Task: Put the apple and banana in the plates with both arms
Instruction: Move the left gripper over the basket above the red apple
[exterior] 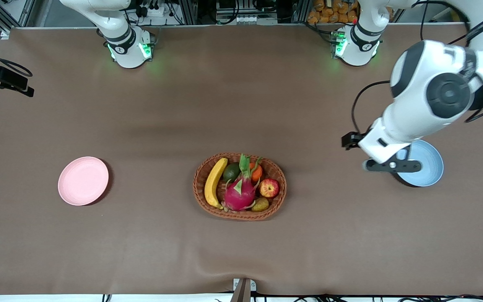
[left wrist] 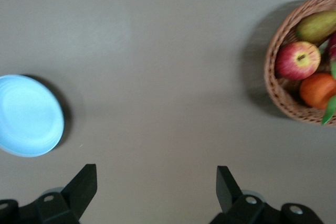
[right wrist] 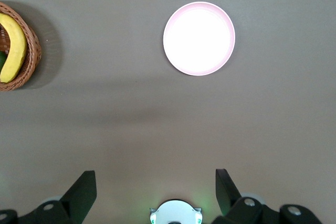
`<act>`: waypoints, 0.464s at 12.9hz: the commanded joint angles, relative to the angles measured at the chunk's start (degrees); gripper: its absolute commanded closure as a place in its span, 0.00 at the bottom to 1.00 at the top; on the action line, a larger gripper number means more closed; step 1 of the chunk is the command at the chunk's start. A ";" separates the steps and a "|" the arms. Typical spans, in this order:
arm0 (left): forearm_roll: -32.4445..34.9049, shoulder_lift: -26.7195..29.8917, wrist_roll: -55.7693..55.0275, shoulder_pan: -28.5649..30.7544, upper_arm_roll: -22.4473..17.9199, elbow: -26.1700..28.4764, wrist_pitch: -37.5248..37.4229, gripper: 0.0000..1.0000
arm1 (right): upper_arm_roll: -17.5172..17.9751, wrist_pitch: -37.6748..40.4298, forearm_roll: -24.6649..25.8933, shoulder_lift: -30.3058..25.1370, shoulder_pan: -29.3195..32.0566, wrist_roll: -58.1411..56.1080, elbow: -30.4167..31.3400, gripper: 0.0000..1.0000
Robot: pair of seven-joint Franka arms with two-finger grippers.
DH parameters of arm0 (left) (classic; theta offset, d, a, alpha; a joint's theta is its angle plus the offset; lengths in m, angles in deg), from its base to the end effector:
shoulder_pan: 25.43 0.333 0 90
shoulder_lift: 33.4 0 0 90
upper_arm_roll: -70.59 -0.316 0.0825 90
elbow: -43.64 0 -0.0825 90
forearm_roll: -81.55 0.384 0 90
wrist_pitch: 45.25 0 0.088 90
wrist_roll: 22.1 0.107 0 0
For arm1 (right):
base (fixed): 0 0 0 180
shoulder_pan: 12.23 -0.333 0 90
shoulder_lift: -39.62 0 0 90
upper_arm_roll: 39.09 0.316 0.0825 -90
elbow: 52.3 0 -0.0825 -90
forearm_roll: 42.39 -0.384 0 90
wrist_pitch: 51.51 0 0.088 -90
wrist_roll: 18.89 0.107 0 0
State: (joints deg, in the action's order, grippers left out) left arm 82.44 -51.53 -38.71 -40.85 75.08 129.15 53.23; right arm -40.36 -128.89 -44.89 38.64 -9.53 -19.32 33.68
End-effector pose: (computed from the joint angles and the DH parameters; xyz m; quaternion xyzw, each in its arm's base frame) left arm 0.6111 -0.2132 0.4833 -0.9986 0.0289 0.0437 0.0096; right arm 0.5246 -0.0311 0.6484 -0.9972 0.0275 0.0655 0.0243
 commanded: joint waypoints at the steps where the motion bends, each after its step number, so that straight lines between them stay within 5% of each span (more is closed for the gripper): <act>1: -0.71 -4.61 -1.14 -2.25 -0.27 -1.85 5.55 0.00 | 0.39 0.47 0.39 0.29 0.29 0.26 -0.47 0.00; 6: -0.98 -11.64 -3.51 -6.82 0.43 -3.86 16.29 0.00 | 0.39 0.30 0.30 0.37 0.29 0.26 -0.12 0.00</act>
State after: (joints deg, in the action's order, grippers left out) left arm 82.30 -60.40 -40.56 -46.52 75.58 128.67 68.10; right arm -40.34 -128.89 -44.89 38.75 -9.53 -19.32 33.78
